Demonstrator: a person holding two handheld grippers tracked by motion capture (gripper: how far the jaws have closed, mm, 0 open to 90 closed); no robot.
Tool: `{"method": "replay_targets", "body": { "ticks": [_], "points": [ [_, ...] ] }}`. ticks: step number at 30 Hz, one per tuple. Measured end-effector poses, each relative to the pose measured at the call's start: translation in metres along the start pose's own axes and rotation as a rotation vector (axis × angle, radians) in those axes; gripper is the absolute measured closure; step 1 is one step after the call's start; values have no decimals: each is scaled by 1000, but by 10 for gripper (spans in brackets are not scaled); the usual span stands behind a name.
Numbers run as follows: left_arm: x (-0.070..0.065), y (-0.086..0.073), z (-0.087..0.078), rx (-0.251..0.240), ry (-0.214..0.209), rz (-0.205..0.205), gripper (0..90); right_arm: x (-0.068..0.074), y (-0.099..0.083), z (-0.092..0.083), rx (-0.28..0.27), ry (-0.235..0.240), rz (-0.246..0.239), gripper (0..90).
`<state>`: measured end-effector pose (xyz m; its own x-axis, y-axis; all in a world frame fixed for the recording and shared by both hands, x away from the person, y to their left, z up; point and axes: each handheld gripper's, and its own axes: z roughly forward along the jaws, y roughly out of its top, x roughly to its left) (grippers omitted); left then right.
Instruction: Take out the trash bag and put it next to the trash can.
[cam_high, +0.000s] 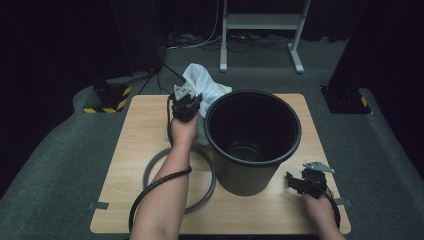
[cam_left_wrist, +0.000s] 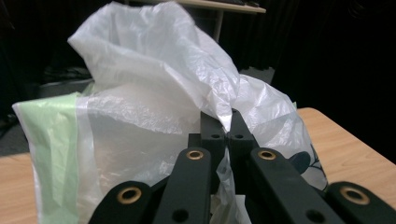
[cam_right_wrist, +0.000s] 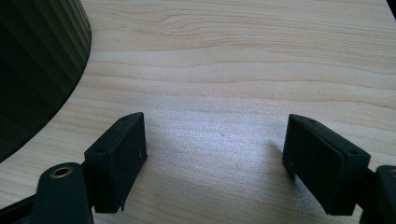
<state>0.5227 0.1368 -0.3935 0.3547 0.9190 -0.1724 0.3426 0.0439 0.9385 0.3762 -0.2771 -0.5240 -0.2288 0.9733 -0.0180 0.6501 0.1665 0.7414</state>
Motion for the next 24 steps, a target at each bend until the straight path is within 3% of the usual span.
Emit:
{"method": "replay_targets", "body": {
  "ticks": [10, 16, 21, 24],
  "points": [
    [-11, -24, 18, 102, -53, -1, 866, 0, 0, 0, -3, 6, -7, 211],
    [-14, -28, 18, 111, -78, -8, 789, 0, 0, 0, -2, 8, -4, 210],
    [-12, -24, 12, 103, -91, -41, 579, 1, 0, 0, 2, 9, 0, 210],
    [-14, -21, 6, 106, -100, -7, 465, 1, 0, 0, 2, 12, -4, 210]
  ]
}}
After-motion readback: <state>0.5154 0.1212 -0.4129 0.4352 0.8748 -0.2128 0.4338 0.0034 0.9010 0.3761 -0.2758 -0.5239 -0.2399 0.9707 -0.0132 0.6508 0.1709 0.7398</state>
